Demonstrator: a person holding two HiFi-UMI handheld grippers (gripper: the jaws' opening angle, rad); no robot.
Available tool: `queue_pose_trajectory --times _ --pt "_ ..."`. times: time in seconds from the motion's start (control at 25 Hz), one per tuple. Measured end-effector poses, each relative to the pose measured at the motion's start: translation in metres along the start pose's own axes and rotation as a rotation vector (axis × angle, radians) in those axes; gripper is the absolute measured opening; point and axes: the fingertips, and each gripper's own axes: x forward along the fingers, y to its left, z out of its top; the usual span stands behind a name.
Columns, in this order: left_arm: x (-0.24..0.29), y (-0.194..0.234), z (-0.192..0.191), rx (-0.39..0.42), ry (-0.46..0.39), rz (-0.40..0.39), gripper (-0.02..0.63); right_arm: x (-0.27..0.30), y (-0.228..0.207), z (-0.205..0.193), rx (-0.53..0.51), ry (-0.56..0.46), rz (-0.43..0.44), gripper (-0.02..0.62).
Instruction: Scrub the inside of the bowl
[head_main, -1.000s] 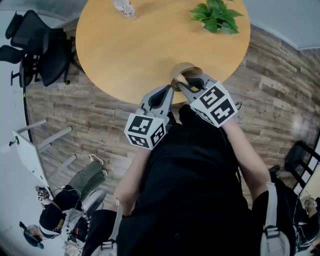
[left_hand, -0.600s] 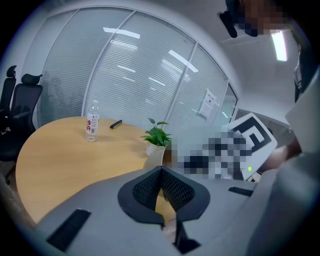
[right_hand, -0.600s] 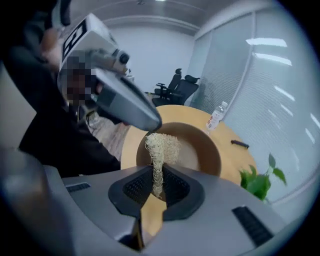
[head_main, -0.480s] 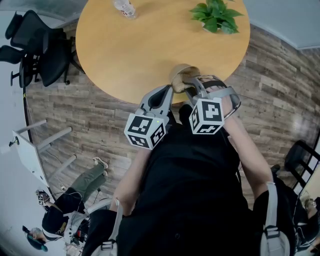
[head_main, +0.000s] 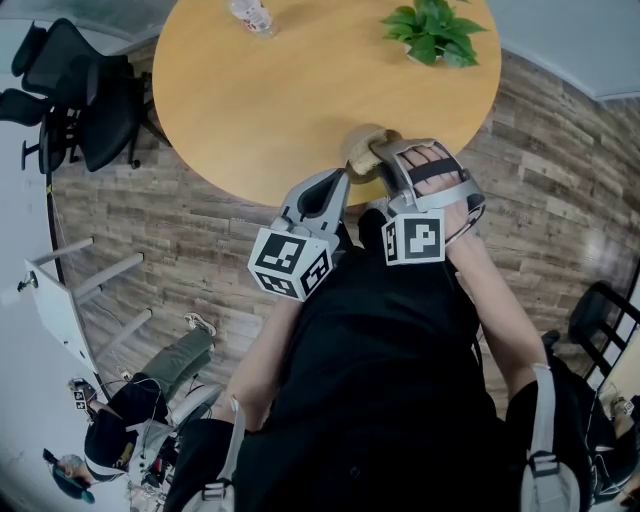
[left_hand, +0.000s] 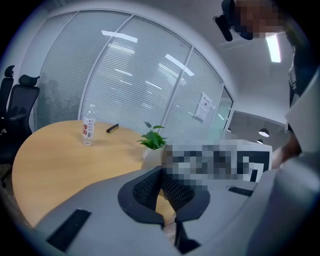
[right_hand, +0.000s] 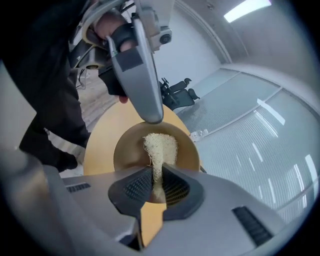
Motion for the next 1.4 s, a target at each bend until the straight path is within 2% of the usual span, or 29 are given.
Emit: queue_pose_trajectory --times 0.36,0.64,0.72,0.8,0.96,1.2,1.4 --pt "0.0 0.001 -0.002 0.0 0.008 0.007 0.011 0.001 0.028 0.011 0.399 -0.072 0.263 0.037" --pt "0.002 0.009 -0.003 -0.023 0.009 0.025 0.009 -0.005 0.026 0.024 0.878 -0.187 0.472 0.037" --pt "0.002 0.011 -0.005 -0.036 0.012 0.027 0.011 -0.007 0.021 0.025 0.968 -0.223 0.498 0.037" --pt "0.003 0.012 -0.006 -0.045 0.016 0.027 0.011 -0.007 0.018 0.025 0.996 -0.241 0.505 0.037" --pt "0.005 0.013 -0.008 -0.058 0.022 0.024 0.011 -0.004 0.02 0.021 0.989 -0.236 0.502 0.037" --pt "0.01 0.019 -0.02 -0.137 0.049 0.007 0.011 -0.002 0.027 0.019 0.994 -0.2 0.526 0.037" --pt "0.018 0.023 -0.036 -0.214 0.084 -0.023 0.011 0.006 0.043 0.011 0.982 -0.132 0.555 0.037"
